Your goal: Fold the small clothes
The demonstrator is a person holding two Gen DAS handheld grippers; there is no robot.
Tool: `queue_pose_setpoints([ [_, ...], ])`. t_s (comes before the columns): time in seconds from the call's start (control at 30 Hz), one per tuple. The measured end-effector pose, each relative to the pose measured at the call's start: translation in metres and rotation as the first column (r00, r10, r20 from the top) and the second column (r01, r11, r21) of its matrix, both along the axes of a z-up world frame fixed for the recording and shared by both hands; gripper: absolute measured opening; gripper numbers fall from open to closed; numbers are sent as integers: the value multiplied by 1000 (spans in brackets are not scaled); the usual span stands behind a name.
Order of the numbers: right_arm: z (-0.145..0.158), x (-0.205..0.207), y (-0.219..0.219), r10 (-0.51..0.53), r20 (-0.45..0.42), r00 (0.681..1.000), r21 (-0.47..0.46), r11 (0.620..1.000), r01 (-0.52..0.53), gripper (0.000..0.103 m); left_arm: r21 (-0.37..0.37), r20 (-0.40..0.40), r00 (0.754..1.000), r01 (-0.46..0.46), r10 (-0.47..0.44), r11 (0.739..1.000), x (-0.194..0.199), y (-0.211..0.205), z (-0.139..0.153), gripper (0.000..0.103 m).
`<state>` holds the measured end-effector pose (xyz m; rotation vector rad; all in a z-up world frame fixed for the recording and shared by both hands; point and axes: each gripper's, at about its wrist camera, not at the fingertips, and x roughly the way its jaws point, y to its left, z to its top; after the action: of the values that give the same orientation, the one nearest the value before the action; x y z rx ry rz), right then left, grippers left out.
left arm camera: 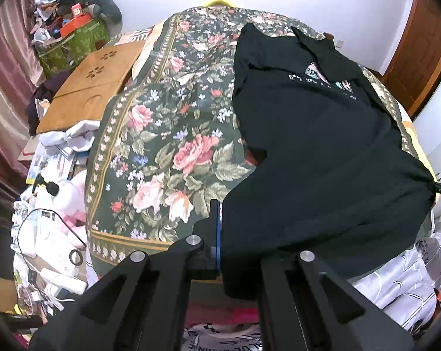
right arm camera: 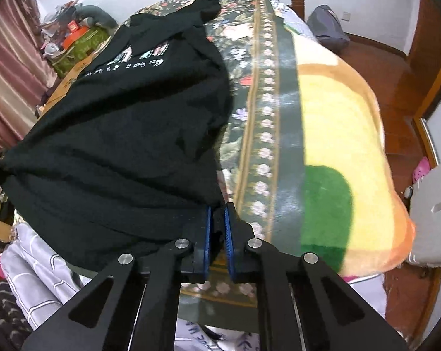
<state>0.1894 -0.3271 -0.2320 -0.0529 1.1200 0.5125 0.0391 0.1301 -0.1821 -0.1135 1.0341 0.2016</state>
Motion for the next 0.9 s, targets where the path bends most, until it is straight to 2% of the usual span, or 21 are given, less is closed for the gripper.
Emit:
queue_pose_setpoints([
  [0.2, 1, -4, -2, -7, -2, 1000, 4, 1000, 7, 7, 15, -22, 1000, 11, -11, 1000, 3, -3, -7, 2],
  [0.4, 33, 6, 0, -7, 70, 997, 54, 999, 3, 7, 2, 53, 998, 26, -26, 1000, 8, 0, 27, 2],
  [0.7, 99, 49, 36, 31, 249, 968, 60, 997, -48, 7, 56, 156, 985, 60, -68, 997, 72, 4, 88, 2],
  [0.9, 122, 84, 62, 48, 318, 947, 34, 998, -62, 7, 4, 180, 983, 33, -33, 999, 120, 23, 107, 2],
])
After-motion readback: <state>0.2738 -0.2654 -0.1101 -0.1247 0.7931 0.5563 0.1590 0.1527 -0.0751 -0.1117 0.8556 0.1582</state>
